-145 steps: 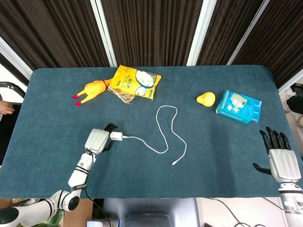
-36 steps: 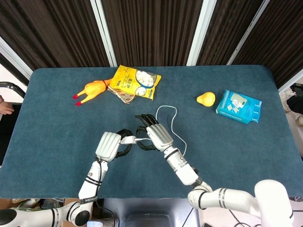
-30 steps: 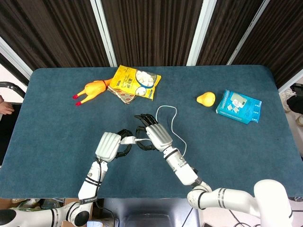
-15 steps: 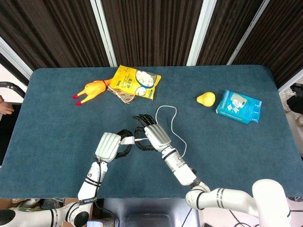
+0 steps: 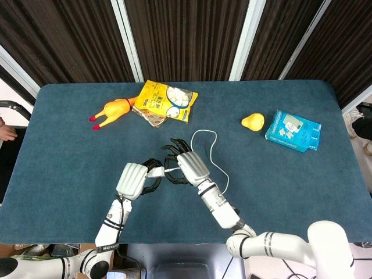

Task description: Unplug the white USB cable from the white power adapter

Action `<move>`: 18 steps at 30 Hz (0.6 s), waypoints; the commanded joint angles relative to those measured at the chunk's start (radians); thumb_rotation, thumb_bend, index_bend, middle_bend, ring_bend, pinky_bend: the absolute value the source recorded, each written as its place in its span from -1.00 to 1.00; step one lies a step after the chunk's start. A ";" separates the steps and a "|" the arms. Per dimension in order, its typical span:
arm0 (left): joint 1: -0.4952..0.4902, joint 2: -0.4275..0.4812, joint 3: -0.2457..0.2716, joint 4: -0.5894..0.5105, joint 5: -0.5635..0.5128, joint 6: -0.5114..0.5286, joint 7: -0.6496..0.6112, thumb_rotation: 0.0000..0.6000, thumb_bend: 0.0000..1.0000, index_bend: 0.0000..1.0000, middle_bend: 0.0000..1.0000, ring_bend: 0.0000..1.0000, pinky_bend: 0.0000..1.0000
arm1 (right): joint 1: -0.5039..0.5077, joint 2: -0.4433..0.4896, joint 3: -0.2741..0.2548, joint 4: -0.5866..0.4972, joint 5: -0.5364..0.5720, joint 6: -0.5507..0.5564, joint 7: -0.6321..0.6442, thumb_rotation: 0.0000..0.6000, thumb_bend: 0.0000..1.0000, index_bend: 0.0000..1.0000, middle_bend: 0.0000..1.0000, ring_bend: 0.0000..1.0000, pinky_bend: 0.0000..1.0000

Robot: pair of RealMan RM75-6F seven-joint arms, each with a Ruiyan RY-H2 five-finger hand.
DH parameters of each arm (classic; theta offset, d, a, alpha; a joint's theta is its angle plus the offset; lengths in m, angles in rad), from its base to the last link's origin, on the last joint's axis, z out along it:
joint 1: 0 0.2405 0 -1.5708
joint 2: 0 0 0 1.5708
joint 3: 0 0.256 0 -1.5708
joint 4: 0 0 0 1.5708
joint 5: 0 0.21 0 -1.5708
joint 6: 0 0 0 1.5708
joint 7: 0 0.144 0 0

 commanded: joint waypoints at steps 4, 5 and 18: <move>0.001 0.003 -0.005 0.001 -0.002 0.001 -0.005 1.00 0.09 0.50 0.58 1.00 1.00 | -0.003 0.004 -0.001 -0.002 -0.004 0.005 0.002 1.00 0.16 0.74 -0.39 -0.85 -0.98; 0.000 0.004 -0.005 0.001 -0.002 0.001 -0.005 1.00 0.09 0.50 0.58 1.00 1.00 | -0.003 0.005 -0.001 -0.003 -0.005 0.006 0.002 1.00 0.17 0.74 -0.39 -0.85 -0.98; -0.002 0.048 -0.020 0.016 0.014 0.010 -0.010 1.00 0.09 0.50 0.58 1.00 1.00 | -0.035 0.076 -0.011 -0.042 -0.013 0.015 0.021 1.00 0.20 0.75 -0.39 -0.85 -0.98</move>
